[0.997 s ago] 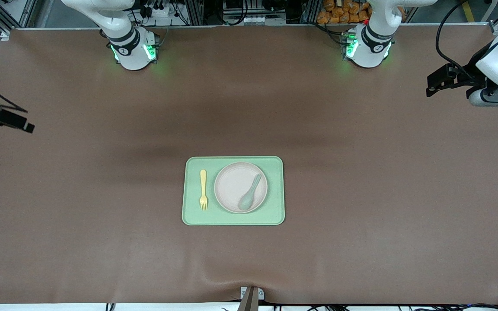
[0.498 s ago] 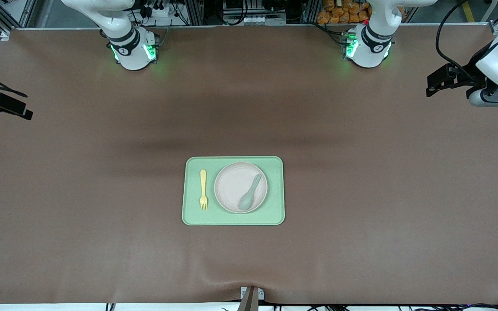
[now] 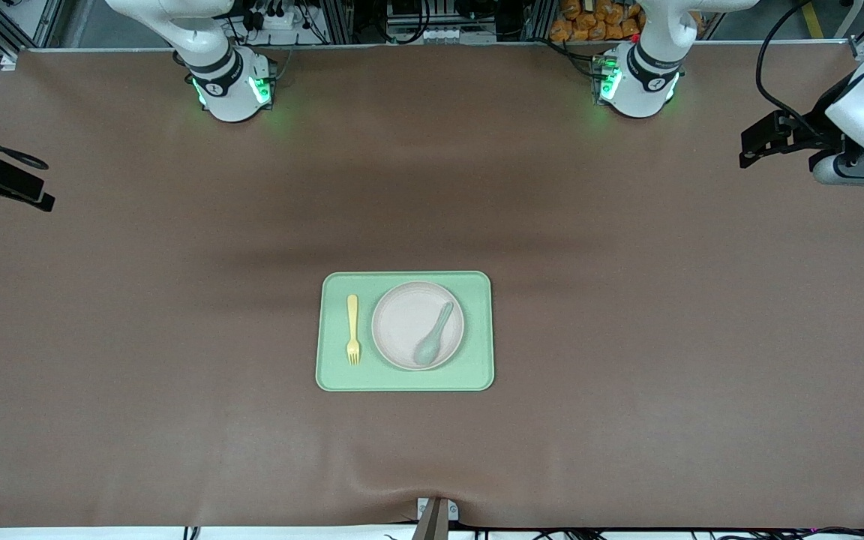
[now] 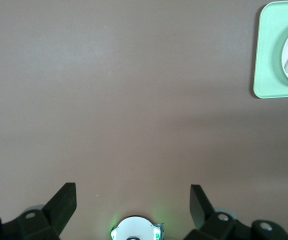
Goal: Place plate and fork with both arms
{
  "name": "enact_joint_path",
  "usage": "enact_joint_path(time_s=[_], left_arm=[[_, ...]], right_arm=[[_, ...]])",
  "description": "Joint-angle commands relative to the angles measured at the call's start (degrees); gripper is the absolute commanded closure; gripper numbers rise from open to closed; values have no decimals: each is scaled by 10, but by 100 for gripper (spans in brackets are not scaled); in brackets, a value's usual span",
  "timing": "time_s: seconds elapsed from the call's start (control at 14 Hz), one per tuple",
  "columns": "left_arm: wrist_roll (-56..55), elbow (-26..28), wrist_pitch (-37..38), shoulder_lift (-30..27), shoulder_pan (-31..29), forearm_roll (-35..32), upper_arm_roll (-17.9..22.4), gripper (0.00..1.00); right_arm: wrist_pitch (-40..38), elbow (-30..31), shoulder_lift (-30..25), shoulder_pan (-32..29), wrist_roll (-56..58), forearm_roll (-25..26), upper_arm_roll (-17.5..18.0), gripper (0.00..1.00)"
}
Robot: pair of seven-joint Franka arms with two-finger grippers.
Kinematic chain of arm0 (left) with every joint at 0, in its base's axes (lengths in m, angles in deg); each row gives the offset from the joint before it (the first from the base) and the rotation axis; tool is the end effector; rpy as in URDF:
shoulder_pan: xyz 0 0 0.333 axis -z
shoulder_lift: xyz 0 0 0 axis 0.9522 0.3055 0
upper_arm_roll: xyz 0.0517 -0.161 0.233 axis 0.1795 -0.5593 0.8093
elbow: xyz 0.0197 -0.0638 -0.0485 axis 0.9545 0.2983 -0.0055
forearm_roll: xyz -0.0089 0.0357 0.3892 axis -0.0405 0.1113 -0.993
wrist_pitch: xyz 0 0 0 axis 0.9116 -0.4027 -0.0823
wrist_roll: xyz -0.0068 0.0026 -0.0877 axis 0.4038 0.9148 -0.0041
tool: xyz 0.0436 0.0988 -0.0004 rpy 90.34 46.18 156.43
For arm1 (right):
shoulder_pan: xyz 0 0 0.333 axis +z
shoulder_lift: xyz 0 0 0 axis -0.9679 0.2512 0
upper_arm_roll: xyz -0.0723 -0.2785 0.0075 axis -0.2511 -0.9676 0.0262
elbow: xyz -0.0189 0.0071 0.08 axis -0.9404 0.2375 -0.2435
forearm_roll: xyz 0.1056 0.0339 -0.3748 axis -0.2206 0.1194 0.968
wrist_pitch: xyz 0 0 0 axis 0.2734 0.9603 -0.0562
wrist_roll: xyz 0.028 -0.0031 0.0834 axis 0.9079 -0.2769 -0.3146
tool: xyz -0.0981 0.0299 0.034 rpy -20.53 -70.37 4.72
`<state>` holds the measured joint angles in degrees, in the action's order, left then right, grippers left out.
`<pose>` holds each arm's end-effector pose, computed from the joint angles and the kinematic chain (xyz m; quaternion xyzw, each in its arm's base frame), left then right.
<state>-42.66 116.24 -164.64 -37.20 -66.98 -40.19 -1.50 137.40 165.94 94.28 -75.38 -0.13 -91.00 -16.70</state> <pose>0.5230 -0.0694 0.6160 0.9980 -0.0336 -0.0535 0.0048 0.5622 -0.0194 0.6214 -0.9979 0.0534 0.0330 0.0135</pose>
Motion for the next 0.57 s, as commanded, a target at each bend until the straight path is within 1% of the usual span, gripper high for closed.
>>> enact_joint_path(time_s=[0.0,0.07,0.14,0.28,0.5], left_arm=[[9,-2,8,-4,2,2,3,0],[9,-2,8,-4,2,2,4,0],[8,-2,8,-4,2,2,4,0],[8,-2,8,-4,2,2,3,0],[8,-2,8,-4,2,2,3,0]], right_arm=[[52,100,-74,-1,4,11,1,0],[68,122,-88,-1,6,11,1,0],[69,122,-89,-2,6,11,1,0],[69,115,-84,-10,9,11,1,0],[68,88,-70,-8,18,21,1,0]])
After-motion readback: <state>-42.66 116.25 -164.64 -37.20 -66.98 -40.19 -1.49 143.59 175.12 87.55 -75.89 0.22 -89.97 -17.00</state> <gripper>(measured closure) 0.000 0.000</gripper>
